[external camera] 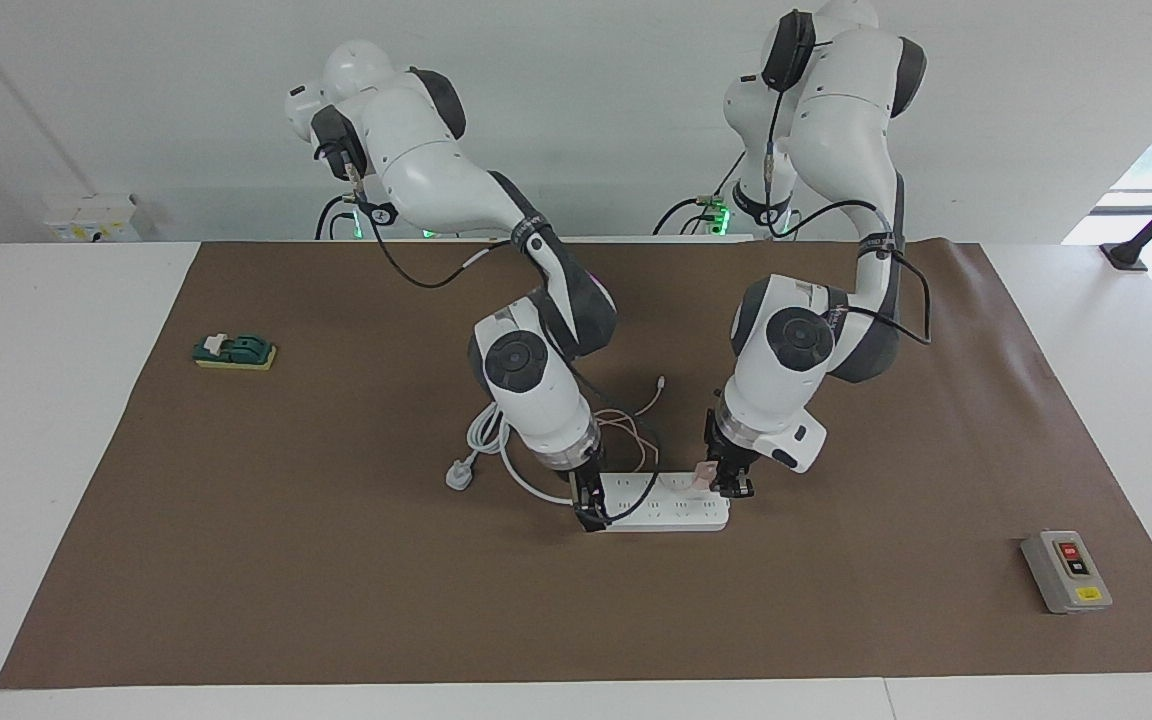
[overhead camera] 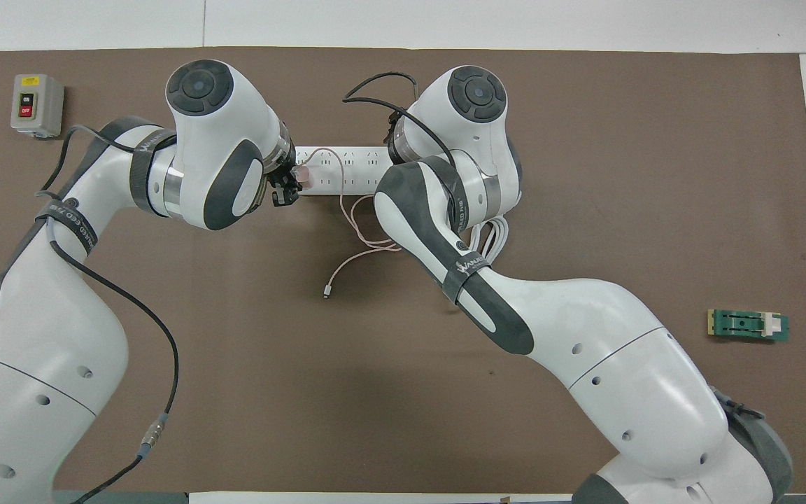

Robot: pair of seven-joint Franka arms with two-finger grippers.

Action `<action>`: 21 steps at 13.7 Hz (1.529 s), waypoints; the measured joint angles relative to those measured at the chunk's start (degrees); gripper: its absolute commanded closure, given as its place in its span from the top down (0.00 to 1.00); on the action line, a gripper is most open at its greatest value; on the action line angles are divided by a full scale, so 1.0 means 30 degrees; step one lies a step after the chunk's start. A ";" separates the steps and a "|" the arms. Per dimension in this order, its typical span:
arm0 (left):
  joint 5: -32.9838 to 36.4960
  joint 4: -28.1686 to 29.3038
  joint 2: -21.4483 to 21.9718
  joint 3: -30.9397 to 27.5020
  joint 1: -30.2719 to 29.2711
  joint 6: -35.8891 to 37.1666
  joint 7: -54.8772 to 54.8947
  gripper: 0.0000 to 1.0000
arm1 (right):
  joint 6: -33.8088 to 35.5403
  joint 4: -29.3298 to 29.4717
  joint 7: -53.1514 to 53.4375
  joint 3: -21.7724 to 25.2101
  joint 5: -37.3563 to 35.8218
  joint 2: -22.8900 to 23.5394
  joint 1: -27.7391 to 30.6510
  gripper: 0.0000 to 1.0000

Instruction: Unplug charger and place it aside

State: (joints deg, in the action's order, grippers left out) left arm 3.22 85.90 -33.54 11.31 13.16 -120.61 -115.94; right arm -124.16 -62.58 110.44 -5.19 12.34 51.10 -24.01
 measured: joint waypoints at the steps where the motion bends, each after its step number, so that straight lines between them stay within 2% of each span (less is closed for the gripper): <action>1: 0.0000 0.0005 0.0002 0.0000 0.0000 -0.0005 0.0000 0.00 | -0.0110 0.0000 0.0000 0.0000 0.0000 0.0042 -0.0042 0.96; 14: 0.0015 0.0037 0.0025 0.0005 0.0000 -0.0038 0.0000 0.00 | -0.0342 -0.0019 0.0000 -0.0013 0.0000 0.0260 -0.0111 0.98; 21: 0.0019 0.0050 0.0027 0.0006 -0.0001 -0.0053 0.0000 0.00 | -0.1406 -0.0180 0.0000 -0.0042 0.0006 0.0500 -0.0245 0.98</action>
State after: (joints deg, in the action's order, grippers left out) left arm 3.28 86.05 -33.46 11.33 13.16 -120.77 -115.94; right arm -128.38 -63.12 110.44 -5.32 12.35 52.60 -24.75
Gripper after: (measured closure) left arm 0.978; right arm 0.022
